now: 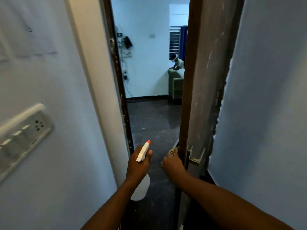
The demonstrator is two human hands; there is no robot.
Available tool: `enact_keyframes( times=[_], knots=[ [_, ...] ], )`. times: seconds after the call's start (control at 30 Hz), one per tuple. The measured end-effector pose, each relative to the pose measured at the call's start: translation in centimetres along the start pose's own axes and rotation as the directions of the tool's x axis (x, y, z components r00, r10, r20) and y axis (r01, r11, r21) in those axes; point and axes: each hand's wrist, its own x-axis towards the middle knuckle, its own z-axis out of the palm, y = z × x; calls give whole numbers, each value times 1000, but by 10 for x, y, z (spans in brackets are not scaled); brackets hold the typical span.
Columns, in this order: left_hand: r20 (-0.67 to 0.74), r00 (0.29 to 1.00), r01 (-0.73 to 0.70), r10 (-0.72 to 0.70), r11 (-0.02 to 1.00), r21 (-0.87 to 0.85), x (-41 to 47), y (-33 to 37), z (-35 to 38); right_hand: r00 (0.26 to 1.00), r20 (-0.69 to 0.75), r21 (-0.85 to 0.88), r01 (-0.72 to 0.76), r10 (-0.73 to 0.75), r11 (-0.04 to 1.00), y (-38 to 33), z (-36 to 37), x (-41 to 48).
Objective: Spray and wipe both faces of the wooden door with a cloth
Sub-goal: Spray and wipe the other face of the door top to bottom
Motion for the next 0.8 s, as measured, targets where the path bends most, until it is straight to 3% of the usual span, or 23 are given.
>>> enact_keyframes(
  times=[0.13, 0.27, 0.33, 0.5, 0.57, 0.63, 0.7, 0.77, 0.8],
  knots=[
    [-92, 996, -12, 18, 998, 68, 9, -1, -17, 958, -200, 179, 240, -204, 954, 1, -3, 23],
    [-167, 986, 17, -3, 997, 80, 21, 3, -15, 801, -489, 213, 493, -345, 843, 14, -2, 38],
    [-197, 980, 36, -20, 996, 78, 26, 3, -6, 771, -506, 239, 555, -386, 797, 21, 7, 46],
    [-251, 966, 71, -62, 997, 28, 35, 0, 16, 758, -598, 426, 576, -261, 698, 40, 21, 51],
    [-272, 959, 79, -76, 997, 0, 39, 0, 26, 798, -578, 549, 535, -171, 642, 52, 30, 55],
    [-292, 952, 96, -93, 995, -6, 44, -7, 31, 900, -428, 810, 422, -80, 408, 69, 35, 56],
    [-302, 948, 113, -106, 994, 7, 49, -13, 36, 977, -201, 979, 202, -66, -5, 84, 43, 64],
    [-312, 942, 136, -125, 991, 12, 56, -19, 38, 992, -77, 980, 58, -96, -191, 95, 51, 83],
    [-320, 938, 142, -130, 990, 13, 59, -20, 38, 993, -45, 978, 22, -106, -209, 96, 56, 97]
  ],
)
